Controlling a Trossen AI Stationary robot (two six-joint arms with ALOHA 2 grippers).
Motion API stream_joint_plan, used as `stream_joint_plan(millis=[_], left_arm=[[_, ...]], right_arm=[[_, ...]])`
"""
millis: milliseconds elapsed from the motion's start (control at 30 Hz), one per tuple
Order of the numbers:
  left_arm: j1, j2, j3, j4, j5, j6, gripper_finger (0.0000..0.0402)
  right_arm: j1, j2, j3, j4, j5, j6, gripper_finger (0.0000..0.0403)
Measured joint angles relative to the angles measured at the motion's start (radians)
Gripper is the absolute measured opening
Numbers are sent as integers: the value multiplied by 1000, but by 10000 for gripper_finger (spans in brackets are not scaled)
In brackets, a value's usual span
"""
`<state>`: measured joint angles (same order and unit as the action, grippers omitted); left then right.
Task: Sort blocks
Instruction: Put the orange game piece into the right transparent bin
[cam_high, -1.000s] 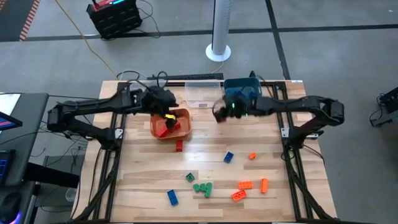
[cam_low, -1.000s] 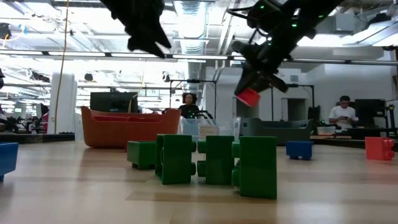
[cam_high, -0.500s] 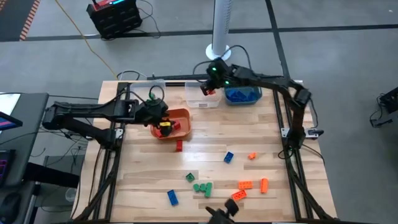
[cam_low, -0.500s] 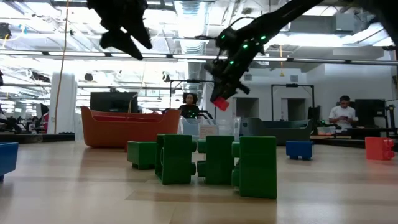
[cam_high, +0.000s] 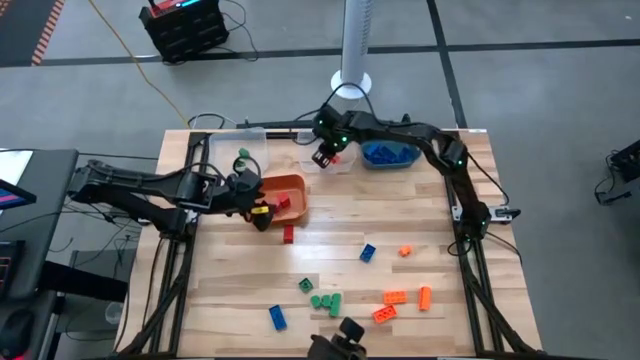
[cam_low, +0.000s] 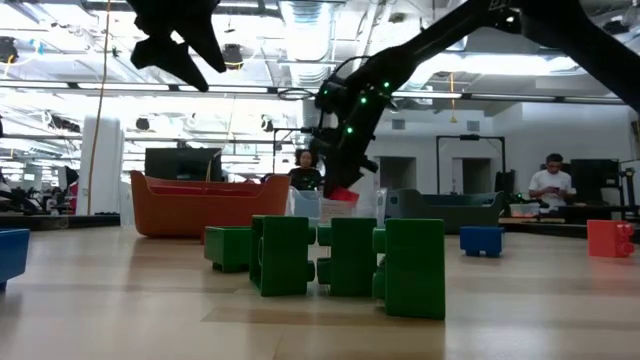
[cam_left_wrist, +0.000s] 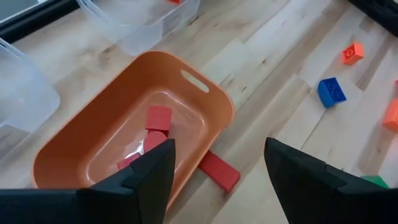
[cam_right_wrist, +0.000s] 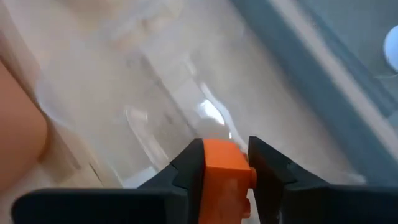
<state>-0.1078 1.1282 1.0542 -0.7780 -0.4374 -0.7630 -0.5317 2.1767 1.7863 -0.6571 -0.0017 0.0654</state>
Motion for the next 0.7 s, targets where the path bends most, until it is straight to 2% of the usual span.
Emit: stream_joint_plan(millis=[200,333,500,700], left_arm=[[-18,0,0,-5,-4,-1,239],[-25,0,0,-12,23,34,239],[-28,1,0,-18,118,170,239],[-27,5,0,-19,160,220,239]], right_arm=[[2,12,0,-50,0,0,187],[4,-55,-3,-77,1,-25,215],[85,-227,-19,-70,4,-132,219],[226,-349,-152,-61,2,-40,211]])
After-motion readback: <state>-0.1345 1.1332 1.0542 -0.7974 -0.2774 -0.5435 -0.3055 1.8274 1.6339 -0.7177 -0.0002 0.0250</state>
